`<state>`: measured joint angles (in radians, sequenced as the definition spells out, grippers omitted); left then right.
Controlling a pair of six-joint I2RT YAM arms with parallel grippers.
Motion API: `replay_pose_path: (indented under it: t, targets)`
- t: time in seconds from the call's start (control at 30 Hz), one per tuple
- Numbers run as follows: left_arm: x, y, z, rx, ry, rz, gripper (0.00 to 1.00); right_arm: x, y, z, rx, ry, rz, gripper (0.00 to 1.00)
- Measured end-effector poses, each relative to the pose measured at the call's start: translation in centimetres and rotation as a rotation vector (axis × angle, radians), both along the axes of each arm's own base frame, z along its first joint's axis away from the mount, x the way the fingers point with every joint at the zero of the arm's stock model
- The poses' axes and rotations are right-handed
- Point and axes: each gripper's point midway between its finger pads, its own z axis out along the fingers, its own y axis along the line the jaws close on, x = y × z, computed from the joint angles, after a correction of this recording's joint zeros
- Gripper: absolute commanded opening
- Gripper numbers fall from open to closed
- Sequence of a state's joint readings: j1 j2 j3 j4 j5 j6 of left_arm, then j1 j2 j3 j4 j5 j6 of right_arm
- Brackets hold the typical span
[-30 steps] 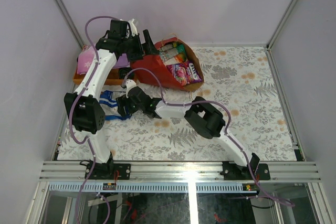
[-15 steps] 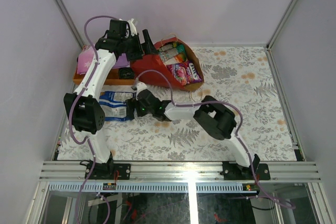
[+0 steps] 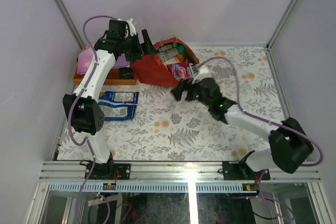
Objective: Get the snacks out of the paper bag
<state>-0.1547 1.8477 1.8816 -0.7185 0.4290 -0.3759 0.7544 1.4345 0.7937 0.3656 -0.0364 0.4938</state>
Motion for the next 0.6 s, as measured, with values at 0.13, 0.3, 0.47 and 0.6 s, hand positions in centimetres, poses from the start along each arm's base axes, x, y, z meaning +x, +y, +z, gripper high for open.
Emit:
replay_pose_path:
  t: [0.13, 0.3, 0.47, 0.6]
  targets:
    - [-0.4, 0.0, 0.1, 0.000, 0.000, 0.000, 1.00, 6.3, -6.4, 5.4, 0.122, -0.084, -0.262, 0.98]
    - [-0.4, 0.0, 0.2, -0.001, -0.007, -0.001, 1.00, 10.2, -8.2, 3.9, 0.169, 0.004, -0.393, 0.89]
    - [-0.5, 0.0, 0.1, -0.001, -0.004, -0.002, 1.00, 12.6, -8.8, -2.3, 0.184, 0.154, -0.484, 0.82]
    - [-0.7, -0.3, -0.1, 0.000, -0.001, -0.007, 1.00, 13.2, -10.1, -6.8, 0.219, 0.261, -0.570, 0.82]
